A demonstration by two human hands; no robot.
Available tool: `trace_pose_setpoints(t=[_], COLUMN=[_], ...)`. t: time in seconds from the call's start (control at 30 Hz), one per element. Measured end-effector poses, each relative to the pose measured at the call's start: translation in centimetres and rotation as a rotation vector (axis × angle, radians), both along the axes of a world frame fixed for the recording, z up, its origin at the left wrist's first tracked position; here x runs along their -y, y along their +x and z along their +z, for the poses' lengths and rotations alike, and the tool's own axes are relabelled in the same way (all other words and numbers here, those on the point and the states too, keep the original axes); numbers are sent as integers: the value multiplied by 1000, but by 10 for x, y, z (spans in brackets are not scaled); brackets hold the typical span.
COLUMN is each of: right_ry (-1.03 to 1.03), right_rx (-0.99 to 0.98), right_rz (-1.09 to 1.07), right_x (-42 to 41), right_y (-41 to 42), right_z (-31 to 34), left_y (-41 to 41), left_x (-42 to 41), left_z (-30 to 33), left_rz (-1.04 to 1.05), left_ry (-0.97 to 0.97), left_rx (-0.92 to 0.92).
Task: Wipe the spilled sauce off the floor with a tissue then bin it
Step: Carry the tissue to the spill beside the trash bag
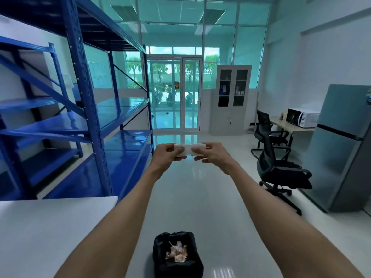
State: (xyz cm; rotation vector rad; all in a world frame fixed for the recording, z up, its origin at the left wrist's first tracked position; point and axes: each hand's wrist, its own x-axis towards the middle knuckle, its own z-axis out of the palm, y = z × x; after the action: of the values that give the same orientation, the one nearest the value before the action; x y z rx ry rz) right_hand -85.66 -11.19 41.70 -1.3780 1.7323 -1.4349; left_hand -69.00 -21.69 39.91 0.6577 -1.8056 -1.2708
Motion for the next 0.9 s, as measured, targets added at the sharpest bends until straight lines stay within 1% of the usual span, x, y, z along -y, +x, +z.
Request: trace_pose_setpoints(t=[0.13,0.33,0.43,0.53,0.6,0.77,0.9], right_ry=[13,8,33,89,126,212,215], right_rx=[17,122,211,277,290,239,212], right_rz=[1,-3,-33,-39,-37,-51,-54], right_x=[7,13,18,23,24,20,21], right_y=[8,3,-4,-18,-26,-35,-36], right_z=[-23,-61,-96,-153,-205,-333,-430], left_y=[0,-6,-11,-26,-34,-42,-43], left_x=[4,8,9,12,12,10,14], left_z=[-21,-55,-82,-137,-192,-328,-428], left_rz=[-6,-11,2,22,41,40,25], left_ry=[-15,23,77,154,207,290,312], left_rx=[37,56,81,97,99,127,139])
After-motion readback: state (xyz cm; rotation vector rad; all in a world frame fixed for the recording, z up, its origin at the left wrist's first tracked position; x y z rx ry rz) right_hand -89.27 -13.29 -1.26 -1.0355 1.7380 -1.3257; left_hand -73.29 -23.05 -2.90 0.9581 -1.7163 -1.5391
